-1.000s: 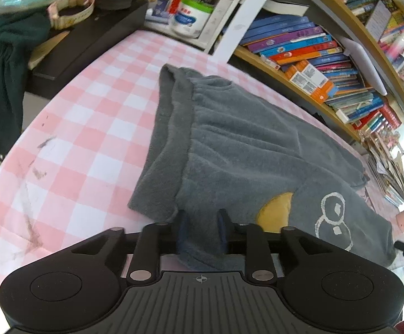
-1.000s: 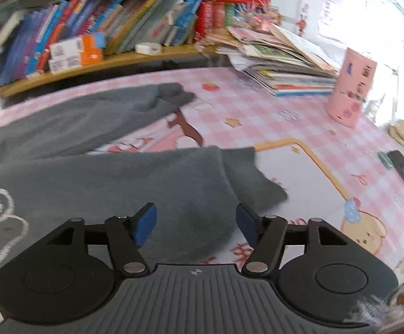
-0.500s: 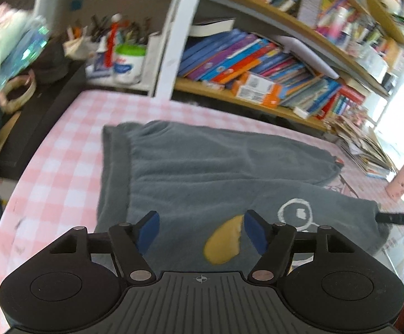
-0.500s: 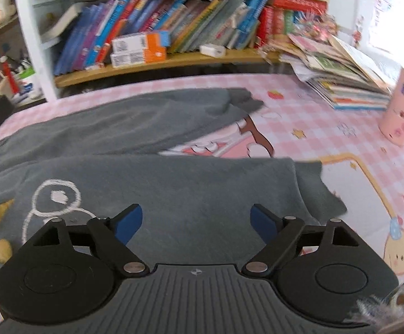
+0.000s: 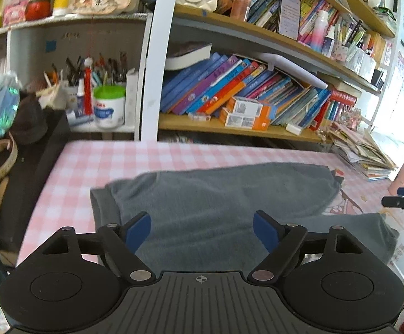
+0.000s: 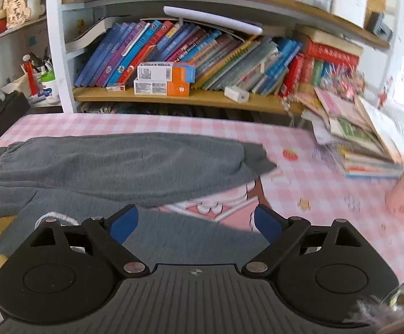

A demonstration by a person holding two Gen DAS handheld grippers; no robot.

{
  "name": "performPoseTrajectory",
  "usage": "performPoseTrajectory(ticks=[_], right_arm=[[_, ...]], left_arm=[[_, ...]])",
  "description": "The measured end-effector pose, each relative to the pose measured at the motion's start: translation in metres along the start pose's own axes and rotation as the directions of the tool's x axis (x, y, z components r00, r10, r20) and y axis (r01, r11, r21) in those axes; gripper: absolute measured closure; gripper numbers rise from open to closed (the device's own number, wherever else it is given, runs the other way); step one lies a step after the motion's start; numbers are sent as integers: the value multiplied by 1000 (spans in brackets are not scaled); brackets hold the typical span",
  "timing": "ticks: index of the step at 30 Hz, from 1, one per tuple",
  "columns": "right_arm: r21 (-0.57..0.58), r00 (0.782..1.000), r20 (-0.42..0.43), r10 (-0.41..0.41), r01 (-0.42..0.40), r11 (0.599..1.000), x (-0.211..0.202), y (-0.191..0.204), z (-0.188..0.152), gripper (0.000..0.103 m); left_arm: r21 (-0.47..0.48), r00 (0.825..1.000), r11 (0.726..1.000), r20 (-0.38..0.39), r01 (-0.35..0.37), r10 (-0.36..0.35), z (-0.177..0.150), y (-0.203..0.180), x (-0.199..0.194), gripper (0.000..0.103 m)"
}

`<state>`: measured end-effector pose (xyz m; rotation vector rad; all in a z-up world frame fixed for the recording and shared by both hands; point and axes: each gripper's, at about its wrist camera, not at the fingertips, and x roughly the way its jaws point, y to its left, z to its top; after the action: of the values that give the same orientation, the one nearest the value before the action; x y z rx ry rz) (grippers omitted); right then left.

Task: Fold clothes
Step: 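Move both open grippers to the side edge of the grey sweatshirt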

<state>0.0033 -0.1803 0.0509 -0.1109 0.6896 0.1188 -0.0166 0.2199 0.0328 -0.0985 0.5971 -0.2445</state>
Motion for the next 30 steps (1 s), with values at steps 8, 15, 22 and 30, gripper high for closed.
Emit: performPoseTrajectory(ticks=[8, 15, 22, 30], right_arm=[[-88, 999, 3, 37, -37, 995, 20, -21, 35, 9], [-93, 998, -29, 64, -66, 993, 68, -41, 62, 9], [-115, 994, -60, 91, -98, 989, 125, -49, 83, 9], [-124, 990, -100, 96, -108, 986, 198, -63, 96, 11]], left_arm=[[-19, 1000, 1000, -14, -19, 19, 21, -3, 29, 17], [17, 997, 999, -62, -45, 46, 32, -11, 58, 16], [55, 990, 996, -121, -64, 70, 39, -7, 96, 16], [71, 975, 987, -161, -141, 151, 50, 20, 147, 16]])
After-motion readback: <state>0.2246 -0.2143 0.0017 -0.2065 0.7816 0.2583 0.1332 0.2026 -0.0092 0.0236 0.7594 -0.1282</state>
